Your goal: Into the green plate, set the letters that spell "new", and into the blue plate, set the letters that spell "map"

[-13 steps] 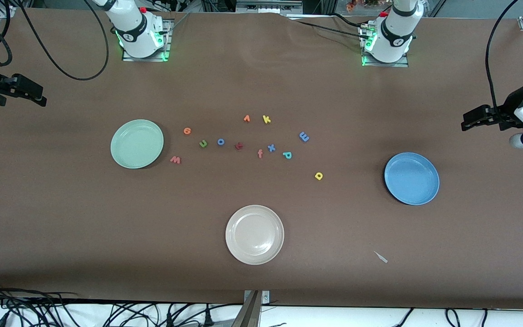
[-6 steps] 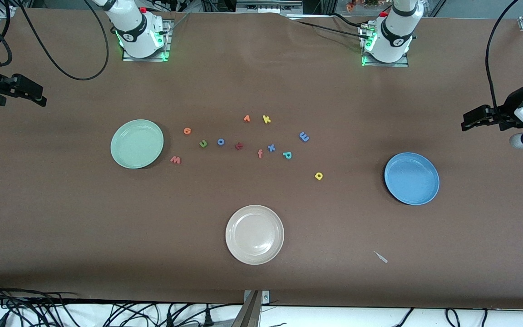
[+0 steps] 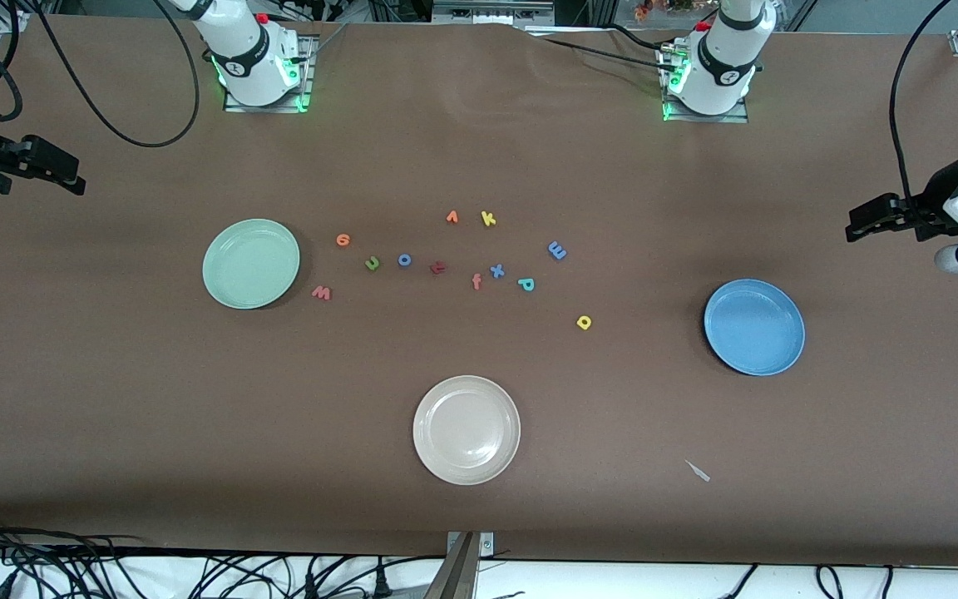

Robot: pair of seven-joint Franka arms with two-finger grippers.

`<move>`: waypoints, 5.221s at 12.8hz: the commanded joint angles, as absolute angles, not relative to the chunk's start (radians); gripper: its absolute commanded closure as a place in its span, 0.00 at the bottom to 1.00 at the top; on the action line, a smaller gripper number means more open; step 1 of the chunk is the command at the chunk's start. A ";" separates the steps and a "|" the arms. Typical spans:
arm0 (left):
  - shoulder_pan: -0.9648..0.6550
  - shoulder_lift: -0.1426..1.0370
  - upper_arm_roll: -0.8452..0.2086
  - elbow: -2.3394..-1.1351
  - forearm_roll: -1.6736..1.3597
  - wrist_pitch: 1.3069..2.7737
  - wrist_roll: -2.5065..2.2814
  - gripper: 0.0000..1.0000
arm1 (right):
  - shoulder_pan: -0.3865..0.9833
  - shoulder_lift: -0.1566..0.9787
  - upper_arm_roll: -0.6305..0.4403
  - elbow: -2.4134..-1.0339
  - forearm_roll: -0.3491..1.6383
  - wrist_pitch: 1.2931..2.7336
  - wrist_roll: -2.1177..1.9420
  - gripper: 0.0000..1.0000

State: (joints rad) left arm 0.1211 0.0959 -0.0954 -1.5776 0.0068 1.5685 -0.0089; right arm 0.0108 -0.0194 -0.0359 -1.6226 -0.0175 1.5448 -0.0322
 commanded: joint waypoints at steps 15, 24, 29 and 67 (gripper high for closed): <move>0.126 0.092 -0.095 -1.572 -0.018 1.572 0.008 0.00 | 0.003 -0.026 -0.029 -1.615 -0.017 1.528 -0.018 0.00; 0.103 0.169 -0.103 -1.552 -0.018 1.572 -0.015 0.00 | 0.141 0.109 0.003 -1.623 -0.015 1.496 -0.040 0.00; -0.056 0.204 -0.166 -1.597 -0.021 1.641 -0.433 0.00 | 0.221 0.169 0.029 -1.687 -0.020 1.618 -0.147 0.00; -0.244 0.545 -0.426 -2.125 0.276 2.560 -1.493 0.94 | 0.239 0.393 0.110 -2.122 -0.173 2.501 -0.825 1.00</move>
